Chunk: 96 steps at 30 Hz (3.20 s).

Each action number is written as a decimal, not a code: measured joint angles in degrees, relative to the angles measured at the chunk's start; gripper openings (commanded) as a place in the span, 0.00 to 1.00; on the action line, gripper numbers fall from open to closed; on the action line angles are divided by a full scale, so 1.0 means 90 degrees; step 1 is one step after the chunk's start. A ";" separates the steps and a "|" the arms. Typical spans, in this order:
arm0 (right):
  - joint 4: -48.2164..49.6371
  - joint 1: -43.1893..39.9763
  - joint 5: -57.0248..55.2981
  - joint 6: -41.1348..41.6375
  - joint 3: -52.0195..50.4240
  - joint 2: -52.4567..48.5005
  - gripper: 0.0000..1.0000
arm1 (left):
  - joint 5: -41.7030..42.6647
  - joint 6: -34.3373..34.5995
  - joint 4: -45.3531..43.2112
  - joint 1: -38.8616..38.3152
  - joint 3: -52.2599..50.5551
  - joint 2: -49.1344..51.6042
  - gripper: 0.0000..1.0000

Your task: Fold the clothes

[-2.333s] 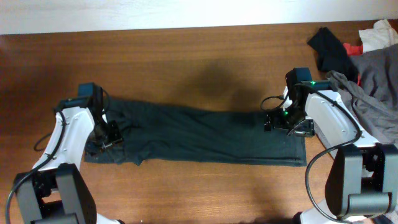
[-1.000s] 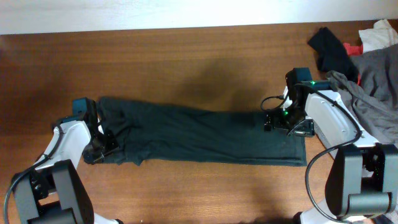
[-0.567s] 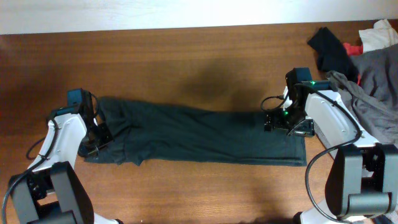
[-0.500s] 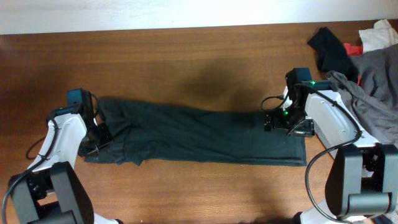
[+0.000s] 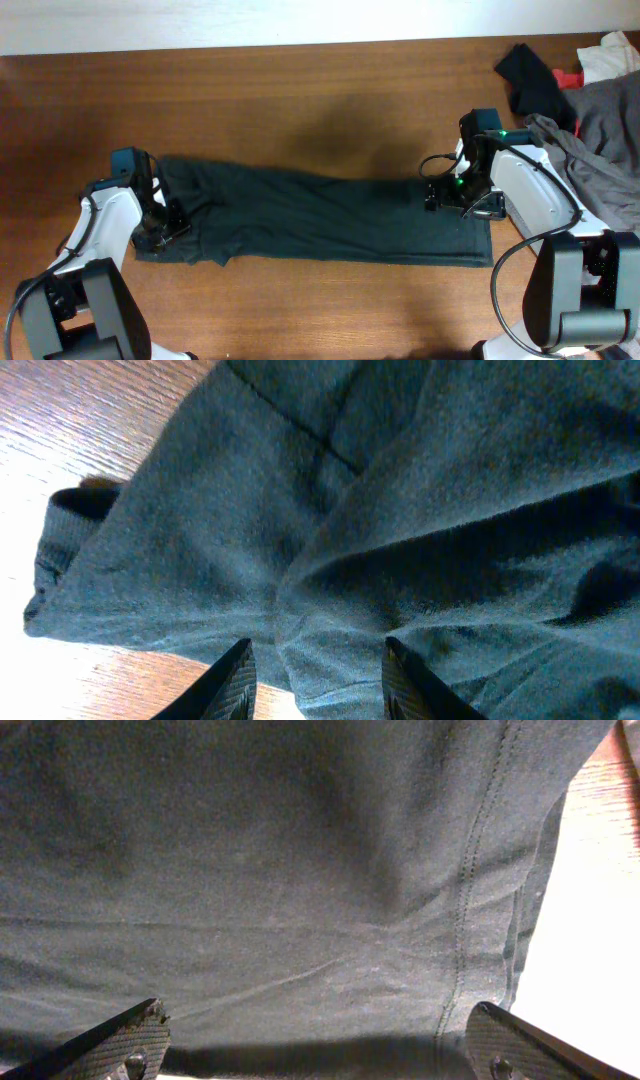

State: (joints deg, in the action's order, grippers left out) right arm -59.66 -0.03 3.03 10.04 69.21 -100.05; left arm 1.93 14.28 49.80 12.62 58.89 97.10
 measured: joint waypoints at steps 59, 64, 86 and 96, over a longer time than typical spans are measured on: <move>0.0002 0.0000 0.0000 0.0002 0.0000 0.0000 0.99 | -0.0036 -0.0002 -0.0583 0.0012 -0.0534 0.0000 0.15; 0.0002 0.0000 0.0000 -0.0002 0.0000 0.0000 0.99 | -0.0039 -0.0022 -0.0588 0.0012 -0.0534 0.0000 0.05; 0.0005 0.0002 0.0000 0.0000 0.0000 0.0000 0.99 | -0.0296 -0.0022 -0.0204 0.0017 -0.0219 -0.0002 0.00; 0.0005 0.0000 0.0000 0.0002 0.0000 0.0000 0.99 | -0.0877 0.0051 -0.0236 0.0308 -0.0219 -0.0002 0.01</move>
State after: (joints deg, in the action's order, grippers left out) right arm -59.61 -0.03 3.03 10.07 69.21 -100.05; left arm -5.96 14.74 47.68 15.40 56.93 97.08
